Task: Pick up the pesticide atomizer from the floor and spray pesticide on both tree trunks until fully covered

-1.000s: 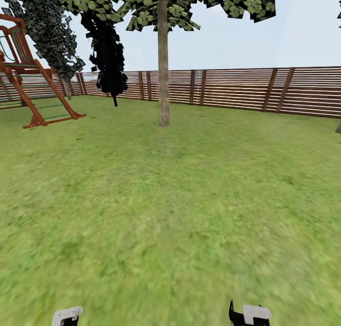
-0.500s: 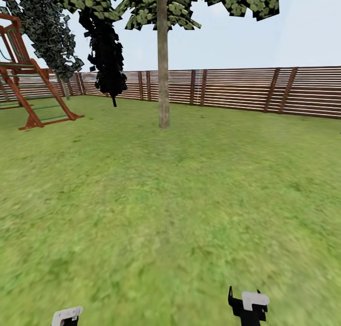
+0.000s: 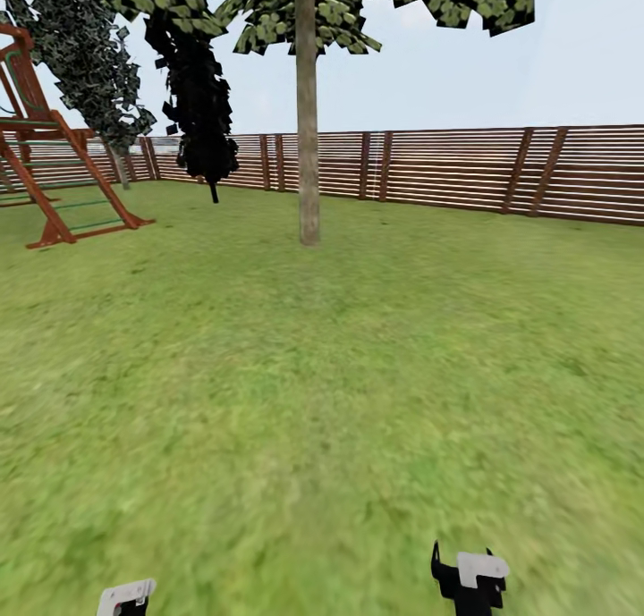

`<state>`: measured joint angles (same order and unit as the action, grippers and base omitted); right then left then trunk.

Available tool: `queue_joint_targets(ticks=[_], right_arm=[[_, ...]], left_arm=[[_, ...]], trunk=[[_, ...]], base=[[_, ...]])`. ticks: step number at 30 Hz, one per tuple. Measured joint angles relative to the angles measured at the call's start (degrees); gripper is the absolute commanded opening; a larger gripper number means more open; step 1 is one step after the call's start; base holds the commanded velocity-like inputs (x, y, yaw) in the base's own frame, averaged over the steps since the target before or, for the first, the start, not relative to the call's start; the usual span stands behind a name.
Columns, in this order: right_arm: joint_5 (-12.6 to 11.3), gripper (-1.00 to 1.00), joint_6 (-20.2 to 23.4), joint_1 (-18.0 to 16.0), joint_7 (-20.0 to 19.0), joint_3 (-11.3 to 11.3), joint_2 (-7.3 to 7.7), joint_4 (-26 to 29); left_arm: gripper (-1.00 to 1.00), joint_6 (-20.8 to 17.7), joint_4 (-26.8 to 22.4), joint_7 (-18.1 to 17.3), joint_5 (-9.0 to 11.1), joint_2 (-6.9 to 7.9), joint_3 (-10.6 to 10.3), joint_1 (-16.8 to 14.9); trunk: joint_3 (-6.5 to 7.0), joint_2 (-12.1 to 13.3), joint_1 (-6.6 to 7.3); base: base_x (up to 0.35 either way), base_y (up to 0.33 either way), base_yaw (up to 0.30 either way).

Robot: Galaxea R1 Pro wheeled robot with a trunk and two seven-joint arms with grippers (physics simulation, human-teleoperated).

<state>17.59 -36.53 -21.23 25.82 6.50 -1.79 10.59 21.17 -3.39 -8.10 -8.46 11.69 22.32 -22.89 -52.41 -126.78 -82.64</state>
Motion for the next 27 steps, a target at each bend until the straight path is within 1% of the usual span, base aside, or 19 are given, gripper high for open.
queue_joint_targets(ticks=[27], right_arm=[[0.0, 1.00, 0.0, 0.0, 0.0, 0.0, -0.10, 0.0]], left_arm=[[-1.00, 0.0, 0.0, 0.0, 0.0, -0.02, 0.0, 0.0]], trunk=[[0.00, 0.0, 0.00]], base=[[0.338, 0.000, 0.000]])
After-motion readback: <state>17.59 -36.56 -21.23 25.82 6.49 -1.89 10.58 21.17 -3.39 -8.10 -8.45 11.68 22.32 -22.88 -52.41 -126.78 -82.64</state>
